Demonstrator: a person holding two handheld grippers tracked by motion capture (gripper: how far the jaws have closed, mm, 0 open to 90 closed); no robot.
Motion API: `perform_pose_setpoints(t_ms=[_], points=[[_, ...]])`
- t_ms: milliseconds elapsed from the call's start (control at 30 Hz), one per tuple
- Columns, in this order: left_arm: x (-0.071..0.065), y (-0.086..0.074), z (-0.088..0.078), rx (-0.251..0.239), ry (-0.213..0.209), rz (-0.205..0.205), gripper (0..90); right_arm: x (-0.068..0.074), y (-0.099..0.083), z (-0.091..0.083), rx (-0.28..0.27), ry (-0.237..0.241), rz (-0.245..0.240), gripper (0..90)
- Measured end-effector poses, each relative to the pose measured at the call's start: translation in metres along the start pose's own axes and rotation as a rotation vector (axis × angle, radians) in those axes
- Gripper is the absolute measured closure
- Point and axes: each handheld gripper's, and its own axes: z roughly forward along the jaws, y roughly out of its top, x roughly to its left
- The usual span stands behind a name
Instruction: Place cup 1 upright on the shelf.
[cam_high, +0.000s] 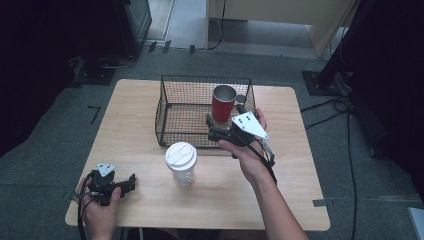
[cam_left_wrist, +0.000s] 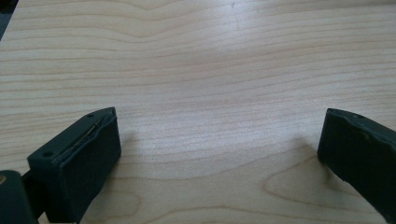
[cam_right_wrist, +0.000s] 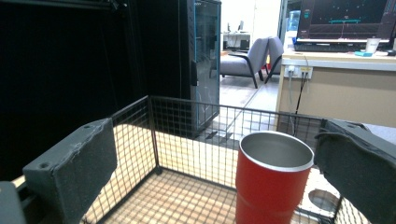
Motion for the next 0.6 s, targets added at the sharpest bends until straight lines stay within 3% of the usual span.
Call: perform_pose_setpoints(t_ms=[233, 400, 600], points=[[0.000, 0.000, 0.000, 0.000, 0.000, 0.000, 0.0, 0.002, -0.010, -0.021, 0.004, 0.005, 0.010, 0.0], [0.000, 0.000, 0.000, 0.000, 0.000, -0.002, 0.1, 0.004, -0.016, -0.034, 0.005, 0.004, -0.013, 0.0], [0.000, 0.000, 0.000, 0.000, 0.000, -0.002, 0.1, 0.014, -0.023, -0.051, 0.001, 0.034, -0.009, 0.0]])
